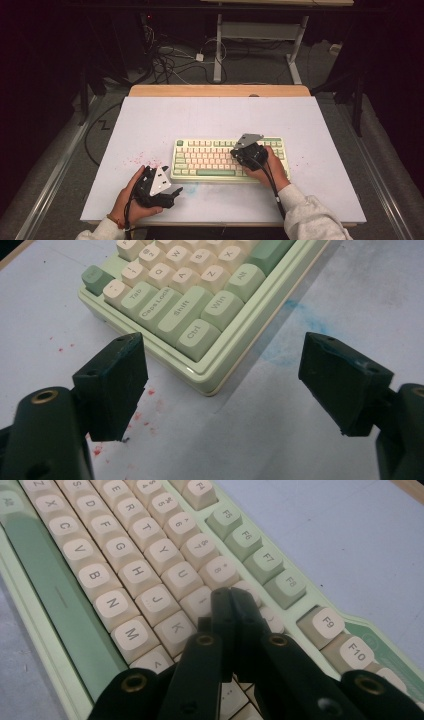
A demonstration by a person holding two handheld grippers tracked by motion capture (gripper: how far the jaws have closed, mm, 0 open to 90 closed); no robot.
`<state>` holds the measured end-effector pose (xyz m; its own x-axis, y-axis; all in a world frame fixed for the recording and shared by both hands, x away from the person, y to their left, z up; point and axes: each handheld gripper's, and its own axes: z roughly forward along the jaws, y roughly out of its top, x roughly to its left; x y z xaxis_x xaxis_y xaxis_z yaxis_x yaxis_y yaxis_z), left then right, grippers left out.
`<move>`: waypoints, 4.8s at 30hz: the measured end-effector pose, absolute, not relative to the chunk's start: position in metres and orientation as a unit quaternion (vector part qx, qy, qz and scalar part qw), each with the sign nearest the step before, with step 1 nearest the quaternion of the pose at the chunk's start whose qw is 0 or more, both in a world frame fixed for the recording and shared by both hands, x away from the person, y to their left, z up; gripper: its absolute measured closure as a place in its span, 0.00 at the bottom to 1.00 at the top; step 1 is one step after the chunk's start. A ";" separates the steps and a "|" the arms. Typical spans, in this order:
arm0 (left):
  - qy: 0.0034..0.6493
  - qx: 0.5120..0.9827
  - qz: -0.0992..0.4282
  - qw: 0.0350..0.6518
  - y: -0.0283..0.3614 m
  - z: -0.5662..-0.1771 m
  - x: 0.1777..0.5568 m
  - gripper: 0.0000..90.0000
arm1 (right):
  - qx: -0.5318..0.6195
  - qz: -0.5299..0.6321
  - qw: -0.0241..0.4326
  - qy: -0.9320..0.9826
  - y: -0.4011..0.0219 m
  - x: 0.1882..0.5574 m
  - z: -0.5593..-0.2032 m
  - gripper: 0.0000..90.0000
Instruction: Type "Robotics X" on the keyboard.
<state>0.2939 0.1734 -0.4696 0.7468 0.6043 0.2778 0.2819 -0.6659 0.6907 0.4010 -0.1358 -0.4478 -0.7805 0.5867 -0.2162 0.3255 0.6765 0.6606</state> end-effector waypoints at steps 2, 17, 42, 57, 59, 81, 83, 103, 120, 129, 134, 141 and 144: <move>0.252 0.878 0.250 0.321 0.173 -0.470 0.294 0.20 | 0.253 0.304 0.205 0.895 -0.134 0.401 -0.449 1.00; 0.252 0.879 0.250 0.319 0.172 -0.470 0.294 0.20 | 0.252 0.330 0.213 0.884 -0.137 0.392 -0.439 1.00; 0.256 0.874 0.254 0.326 0.175 -0.465 0.295 0.20 | 0.245 0.399 0.240 0.850 -0.164 0.358 -0.420 0.57; 0.268 0.861 0.252 0.353 0.177 -0.459 0.294 0.24 | 0.263 0.428 0.287 0.815 -0.200 0.331 -0.420 0.26; 0.269 0.860 0.255 0.352 0.177 -0.459 0.294 0.24 | 0.263 0.427 0.291 0.815 -0.204 0.329 -0.420 0.26; 0.281 0.855 0.203 0.386 0.155 -0.450 0.321 0.60 | 0.268 0.401 0.312 0.819 -0.234 0.304 -0.438 0.28; 0.280 0.857 0.195 0.386 0.152 -0.449 0.325 0.66 | 0.266 0.403 0.312 0.818 -0.234 0.304 -0.438 0.28; 0.269 0.881 0.161 0.355 0.114 -0.438 0.363 0.97 | 0.257 0.396 0.313 0.824 -0.228 0.305 -0.441 0.29; 0.272 0.891 0.154 0.329 0.081 -0.441 0.389 0.95 | 0.256 0.386 0.309 0.831 -0.227 0.305 -0.445 0.29; 0.272 0.894 0.158 0.319 0.072 -0.444 0.396 0.94 | 0.253 0.383 0.307 0.834 -0.227 0.305 -0.446 0.29; 0.274 0.897 0.160 0.307 0.068 -0.446 0.400 0.94 | 0.251 0.381 0.308 0.835 -0.227 0.305 -0.447 0.29; 0.276 0.897 0.161 0.307 0.068 -0.446 0.402 0.94 | 0.252 0.380 0.306 0.836 -0.227 0.306 -0.447 0.29; 0.274 0.900 0.157 0.300 0.067 -0.447 0.402 0.93 | 0.250 0.379 0.306 0.837 -0.227 0.306 -0.447 0.29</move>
